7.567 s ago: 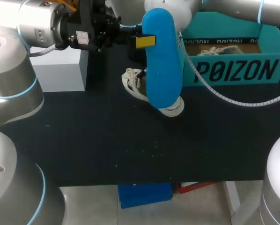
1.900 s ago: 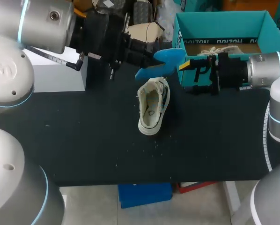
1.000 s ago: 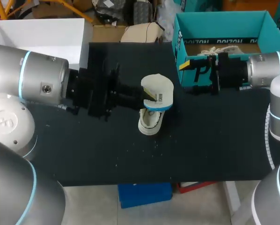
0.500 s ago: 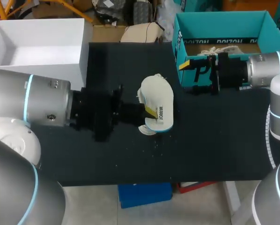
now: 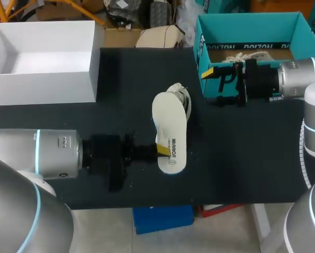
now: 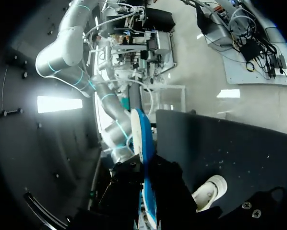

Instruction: Take the shoe out of the shoebox, open the shoe tongue, remove and reinsert the insole, then place the shoe into the shoebox

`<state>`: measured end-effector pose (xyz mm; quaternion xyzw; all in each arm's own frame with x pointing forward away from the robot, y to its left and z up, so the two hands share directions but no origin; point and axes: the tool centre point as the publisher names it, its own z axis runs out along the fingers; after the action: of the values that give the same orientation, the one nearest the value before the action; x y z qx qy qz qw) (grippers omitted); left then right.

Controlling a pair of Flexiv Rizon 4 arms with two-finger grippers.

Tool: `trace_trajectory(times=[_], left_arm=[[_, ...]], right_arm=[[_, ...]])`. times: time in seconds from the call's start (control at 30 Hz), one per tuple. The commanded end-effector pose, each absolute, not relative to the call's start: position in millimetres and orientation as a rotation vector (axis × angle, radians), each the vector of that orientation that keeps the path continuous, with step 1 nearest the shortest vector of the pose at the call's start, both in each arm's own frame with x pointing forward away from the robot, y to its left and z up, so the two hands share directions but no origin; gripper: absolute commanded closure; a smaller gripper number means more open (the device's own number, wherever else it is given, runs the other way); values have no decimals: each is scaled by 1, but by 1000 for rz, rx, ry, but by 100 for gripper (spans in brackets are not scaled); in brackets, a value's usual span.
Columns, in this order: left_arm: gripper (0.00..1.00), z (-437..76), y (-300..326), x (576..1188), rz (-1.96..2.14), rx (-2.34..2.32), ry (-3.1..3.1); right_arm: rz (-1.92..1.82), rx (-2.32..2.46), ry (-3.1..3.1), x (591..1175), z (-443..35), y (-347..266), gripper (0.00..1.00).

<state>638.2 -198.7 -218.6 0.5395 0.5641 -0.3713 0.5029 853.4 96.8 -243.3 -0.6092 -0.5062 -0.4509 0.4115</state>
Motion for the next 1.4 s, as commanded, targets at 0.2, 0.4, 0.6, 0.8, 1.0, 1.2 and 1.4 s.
trace_trajectory(times=[0.2,0.4,0.6,0.8,1.0,1.2,1.4], left_arm=[[100,-267,-191,664,-958,1268,1211],[100,-284,-189,690,-949,1292,1222],[100,-293,-193,718,-909,1346,1263],[100,-292,-196,740,-903,1347,1264],[100,-289,-199,749,-894,1349,1253],[100,-288,-199,750,-905,1339,1248],[100,-288,-199,750,-905,1339,1248]], right_arm=[[-1139,-1535,-1271,853,-244,98,0],[-1139,-1535,-1271,853,-244,98,0],[-1139,-1535,-1271,853,-244,98,0],[-1139,-1535,-1271,853,-244,98,0],[-1139,-1535,-1271,853,-244,98,0],[-1139,-1535,-1271,853,-244,98,0],[-1142,-1494,-1234,855,-253,103,0]])
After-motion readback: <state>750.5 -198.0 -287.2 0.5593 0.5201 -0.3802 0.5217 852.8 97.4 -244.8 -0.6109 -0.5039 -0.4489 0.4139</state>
